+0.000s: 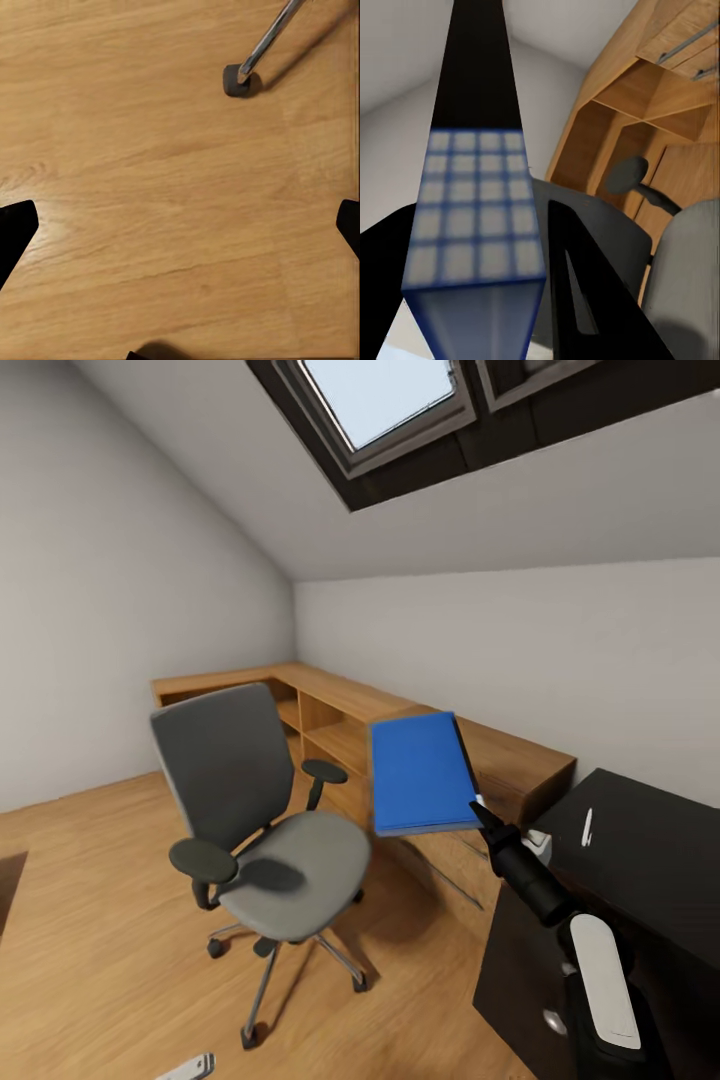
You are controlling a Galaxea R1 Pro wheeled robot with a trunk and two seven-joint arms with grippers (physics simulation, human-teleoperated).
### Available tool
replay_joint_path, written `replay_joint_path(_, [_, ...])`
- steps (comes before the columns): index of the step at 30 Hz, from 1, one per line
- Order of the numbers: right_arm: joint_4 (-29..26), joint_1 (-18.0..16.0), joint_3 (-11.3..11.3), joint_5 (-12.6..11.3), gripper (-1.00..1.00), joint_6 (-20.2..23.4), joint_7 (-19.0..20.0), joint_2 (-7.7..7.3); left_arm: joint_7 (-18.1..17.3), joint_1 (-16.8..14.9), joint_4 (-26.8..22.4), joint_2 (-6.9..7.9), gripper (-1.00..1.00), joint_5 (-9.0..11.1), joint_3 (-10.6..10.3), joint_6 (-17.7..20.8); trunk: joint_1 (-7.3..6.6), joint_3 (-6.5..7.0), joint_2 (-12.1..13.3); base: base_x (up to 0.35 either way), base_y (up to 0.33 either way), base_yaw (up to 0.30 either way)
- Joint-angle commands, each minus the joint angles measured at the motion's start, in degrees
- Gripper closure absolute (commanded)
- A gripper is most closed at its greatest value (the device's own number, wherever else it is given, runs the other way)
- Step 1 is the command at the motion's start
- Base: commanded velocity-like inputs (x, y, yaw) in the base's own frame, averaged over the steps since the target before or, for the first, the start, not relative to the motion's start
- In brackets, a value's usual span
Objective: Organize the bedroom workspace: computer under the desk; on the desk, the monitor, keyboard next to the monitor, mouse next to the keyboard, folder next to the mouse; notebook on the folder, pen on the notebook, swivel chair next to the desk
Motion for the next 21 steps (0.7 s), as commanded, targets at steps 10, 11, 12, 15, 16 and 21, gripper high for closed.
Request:
replay_joint_path(10, [0.12, -0.07, -0.27, 0.07, 1.0, 0.27, 0.24, 0.08, 0.36, -0.04, 2.31, -0.26, -1.0, 0.25, -0.41, 0.28, -2.21, 1.74, 3.99, 0.0, 0.0, -0.298])
replay_joint_path(11, [0.12, -0.07, -0.28, 0.07, 1.0, 0.27, 0.24, 0.08, 0.36, -0.04, 2.57, -0.26, -1.0, 0.24, -0.37, 0.26, -2.43, 1.92, 4.39, 0.0, 0.0, -0.298])
replay_joint_path(12, [0.16, -0.07, -0.28, 0.07, 1.0, 0.26, 0.24, 0.09, 0.39, -0.04, 2.74, -0.3, -1.0, 0.21, -0.36, 0.24, -2.65, 2.1, 4.79, 0.0, 0.0, -0.298])
replay_joint_path(15, [0.2, -0.07, -0.29, 0.07, 1.0, 0.25, 0.24, 0.09, 0.43, -0.04, 2.94, -0.34, -1.0, 0.16, -0.39, 0.19, -3.31, 2.64, 6.0, 0.0, 0.0, -0.298])
replay_joint_path(16, [0.2, -0.07, -0.29, 0.07, 1.0, 0.25, 0.24, 0.09, 0.43, -0.04, 2.96, -0.34, -1.0, 0.15, -0.4, 0.19, -3.53, 2.82, 6.4, 0.0, 0.0, -0.298])
replay_joint_path(21, [0.27, -0.07, -0.29, 0.07, 1.0, 0.25, 0.24, 0.09, 0.44, -0.04, 3.09, -0.35, -1.0, 0.23, -0.43, 0.17, -4.62, 3.71, 8.4, 0.067, 0.173, -0.298])
